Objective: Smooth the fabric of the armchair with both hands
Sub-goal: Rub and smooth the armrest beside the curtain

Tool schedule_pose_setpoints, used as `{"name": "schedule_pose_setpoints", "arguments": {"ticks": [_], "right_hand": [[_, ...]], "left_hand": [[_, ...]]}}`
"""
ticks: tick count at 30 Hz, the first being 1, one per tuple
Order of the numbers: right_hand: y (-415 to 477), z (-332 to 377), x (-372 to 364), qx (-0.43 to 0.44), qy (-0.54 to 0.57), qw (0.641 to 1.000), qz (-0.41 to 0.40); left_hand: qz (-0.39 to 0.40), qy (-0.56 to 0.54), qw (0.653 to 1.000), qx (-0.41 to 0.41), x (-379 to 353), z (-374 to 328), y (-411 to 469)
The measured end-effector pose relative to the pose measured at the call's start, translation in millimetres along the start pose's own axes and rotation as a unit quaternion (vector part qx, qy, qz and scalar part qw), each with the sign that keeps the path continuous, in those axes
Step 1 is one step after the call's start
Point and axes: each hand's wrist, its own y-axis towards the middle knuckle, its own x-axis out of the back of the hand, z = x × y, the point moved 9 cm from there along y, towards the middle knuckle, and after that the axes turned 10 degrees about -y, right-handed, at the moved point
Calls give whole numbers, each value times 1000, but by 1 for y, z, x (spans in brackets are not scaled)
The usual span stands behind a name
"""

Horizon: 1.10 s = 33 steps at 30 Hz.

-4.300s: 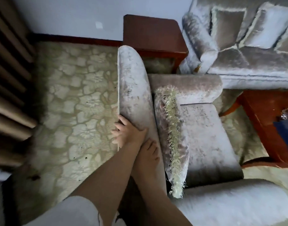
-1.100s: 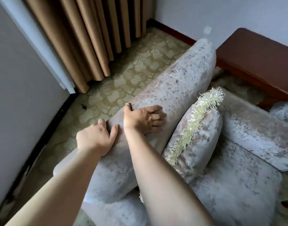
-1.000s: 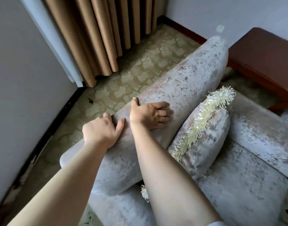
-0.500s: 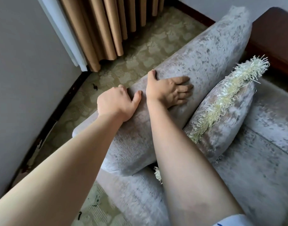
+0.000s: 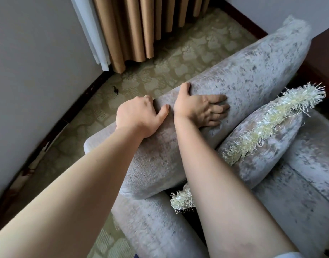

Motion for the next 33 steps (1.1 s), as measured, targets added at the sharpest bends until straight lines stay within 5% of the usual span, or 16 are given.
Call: {"name": "schedule_pose_setpoints", "arguments": {"ticks": [5, 33], "right_hand": [[9, 3, 23, -10, 36, 994, -104], [19, -5, 27, -1, 33, 984, -178]], "left_hand": [[3, -20, 1000, 22, -2, -7, 0], [13, -55, 998, 11, -14, -20, -1]]}}
